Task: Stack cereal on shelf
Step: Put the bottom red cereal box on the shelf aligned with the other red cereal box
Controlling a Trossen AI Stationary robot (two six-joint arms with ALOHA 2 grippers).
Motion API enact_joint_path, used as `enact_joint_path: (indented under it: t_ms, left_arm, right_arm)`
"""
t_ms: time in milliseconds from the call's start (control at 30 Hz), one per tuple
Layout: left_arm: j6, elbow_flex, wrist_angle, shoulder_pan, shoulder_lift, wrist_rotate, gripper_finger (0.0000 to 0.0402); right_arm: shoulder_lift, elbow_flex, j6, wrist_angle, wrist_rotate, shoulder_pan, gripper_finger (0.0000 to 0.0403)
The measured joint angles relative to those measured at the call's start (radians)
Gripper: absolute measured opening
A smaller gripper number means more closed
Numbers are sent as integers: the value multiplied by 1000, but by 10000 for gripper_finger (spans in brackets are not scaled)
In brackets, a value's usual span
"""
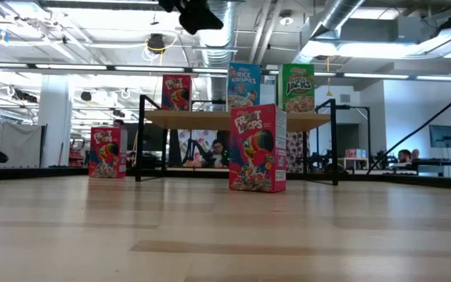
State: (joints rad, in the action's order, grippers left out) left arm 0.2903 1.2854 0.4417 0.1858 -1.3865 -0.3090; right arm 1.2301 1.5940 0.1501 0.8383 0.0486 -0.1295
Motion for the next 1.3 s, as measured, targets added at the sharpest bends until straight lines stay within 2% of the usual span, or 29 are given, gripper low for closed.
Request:
enact_joint_path:
  t_ms: [233,500,1100,1300]
  left_arm:
    - [57,0,0,-54,-69,108,358]
    - [85,0,-55,-89,-157,115,358]
    - [141,0,-127,-100,-305,213,358]
    - [136,-1,-152,-100,-351,216,358]
  right_arm:
    - [0,0,41,0,0,69,240]
    - [0,0,140,0,3,124,240]
    - [102,0,140,8,3,150,240]
    - [114,0,138,5,4,150,240]
